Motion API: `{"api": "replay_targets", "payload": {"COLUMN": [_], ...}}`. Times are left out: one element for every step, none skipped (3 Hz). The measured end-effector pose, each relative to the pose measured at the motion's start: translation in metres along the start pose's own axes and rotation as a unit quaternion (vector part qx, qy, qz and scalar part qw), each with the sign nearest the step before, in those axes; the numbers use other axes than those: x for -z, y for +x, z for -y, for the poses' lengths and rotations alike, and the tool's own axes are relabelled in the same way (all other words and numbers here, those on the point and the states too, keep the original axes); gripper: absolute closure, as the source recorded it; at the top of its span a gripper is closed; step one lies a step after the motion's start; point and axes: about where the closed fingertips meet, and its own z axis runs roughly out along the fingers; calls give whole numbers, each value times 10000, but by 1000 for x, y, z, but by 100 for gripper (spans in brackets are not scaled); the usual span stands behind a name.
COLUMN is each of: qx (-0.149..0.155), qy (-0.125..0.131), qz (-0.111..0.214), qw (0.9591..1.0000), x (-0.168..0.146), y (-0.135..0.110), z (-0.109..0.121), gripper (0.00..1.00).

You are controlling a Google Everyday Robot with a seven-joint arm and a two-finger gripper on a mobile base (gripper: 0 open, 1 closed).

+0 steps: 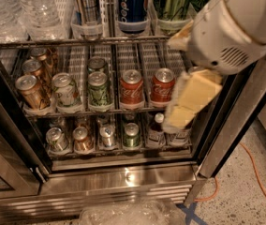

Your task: Pick orange can from bottom shelf of fridge

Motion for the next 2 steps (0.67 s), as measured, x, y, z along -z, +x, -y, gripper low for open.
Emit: {"api": "replay_targets", "payload": {"qx": [-104,-323], "qy": [10,16], "qz": [796,1355], "qw": [9968,9902], "x": [-26,-65], "y": [-37,-59], "z": [-28,-66], "gripper": [0,0]}}
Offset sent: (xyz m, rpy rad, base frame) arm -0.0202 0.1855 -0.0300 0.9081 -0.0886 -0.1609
